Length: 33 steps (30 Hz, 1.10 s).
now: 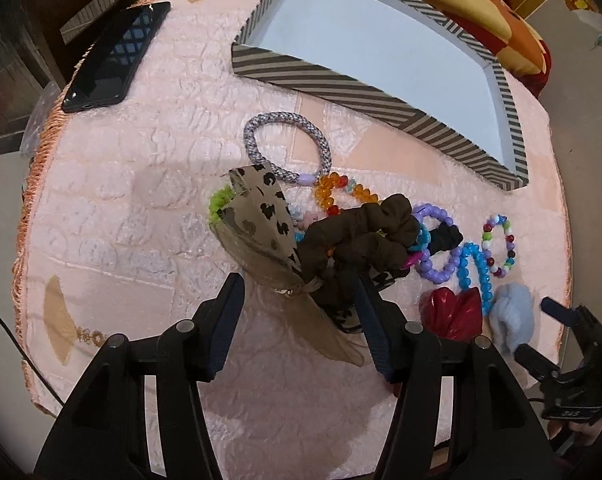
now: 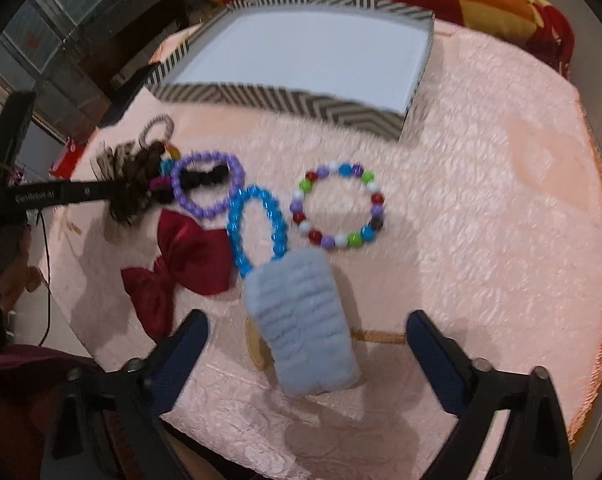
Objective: Organize jewelry
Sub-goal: 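Grasp the light blue fuzzy scrunchie with the right gripper while the left grasps the leopard bow scrunchie, then carry both held scrunchies into the white tray and open both grippers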
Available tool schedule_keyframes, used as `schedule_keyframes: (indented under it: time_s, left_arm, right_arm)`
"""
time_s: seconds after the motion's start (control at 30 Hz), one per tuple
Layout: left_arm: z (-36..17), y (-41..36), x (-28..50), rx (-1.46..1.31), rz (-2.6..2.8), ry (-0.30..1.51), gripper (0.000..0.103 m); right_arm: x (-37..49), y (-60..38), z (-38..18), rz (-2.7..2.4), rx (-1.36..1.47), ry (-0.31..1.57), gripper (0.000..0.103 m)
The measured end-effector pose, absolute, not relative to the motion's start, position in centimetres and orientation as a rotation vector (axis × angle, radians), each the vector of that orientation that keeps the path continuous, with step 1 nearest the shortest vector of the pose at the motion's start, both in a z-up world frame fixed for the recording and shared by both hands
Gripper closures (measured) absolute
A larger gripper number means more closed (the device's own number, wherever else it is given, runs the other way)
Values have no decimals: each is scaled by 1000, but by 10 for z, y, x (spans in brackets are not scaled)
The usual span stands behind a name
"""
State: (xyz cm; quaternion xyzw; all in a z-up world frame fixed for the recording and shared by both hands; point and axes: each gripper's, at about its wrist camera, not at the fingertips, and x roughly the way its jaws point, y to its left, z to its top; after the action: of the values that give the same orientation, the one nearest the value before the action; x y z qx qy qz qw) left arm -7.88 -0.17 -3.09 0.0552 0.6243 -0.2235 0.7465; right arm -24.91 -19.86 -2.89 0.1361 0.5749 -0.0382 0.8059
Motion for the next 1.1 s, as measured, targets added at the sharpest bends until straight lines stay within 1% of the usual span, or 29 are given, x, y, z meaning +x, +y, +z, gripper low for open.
schedule_keyframes:
  time_s: [0.03, 0.07, 0.1, 0.13, 0.17, 0.2, 0.27, 0.3, 0.37, 0.4, 0.5, 0.83, 1.1]
  left_arm:
    - [-32, -4, -79, 132, -490, 1365, 47]
    - [-33, -5, -79, 139, -487, 1365, 46]
    - [-35, -5, -79, 141, -485, 1367, 46]
    - [-37, -6, -79, 139, -485, 1369, 46]
    - [-38, -7, -78, 138, -483, 1370, 46]
    - [-40, -7, -78, 139, -480, 1371, 47]
    - [-41, -8, -80, 124, -494, 1371, 63]
    - [-42, -8, -80, 118, -500, 1374, 73]
    - [-39, -6, -81, 118, -507, 1364, 79]
    - [-38, -7, -80, 116, -513, 1359, 86]
    - [-26, -4, -81, 109, -530, 1333, 88]
    - [22, 8, -73, 83, -561, 1246, 88]
    - [63, -2, -39, 87, -578, 1142, 88]
  right_arm:
    - [-249, -198, -33, -78, 297, 1243, 21]
    - [-249, -199, -38, -74, 299, 1253, 24]
    - [-250, -198, -40, -72, 297, 1257, 29]
    - [-250, -198, -43, -73, 292, 1256, 39]
    - [-250, -198, -46, -77, 289, 1262, 47]
    - [-250, -198, -48, -75, 293, 1270, 60]
    - [-251, -200, -47, -67, 313, 1259, 62]
    - [-251, -201, -45, -65, 312, 1251, 64]
    - [-251, -201, -40, -64, 305, 1234, 66]
    - [-252, -203, -36, -62, 305, 1228, 67]
    - [-250, -208, -21, -48, 315, 1202, 67]
    - [-227, -201, 19, 8, 320, 1095, 67]
    - [-184, -214, 39, -12, 309, 1020, 67]
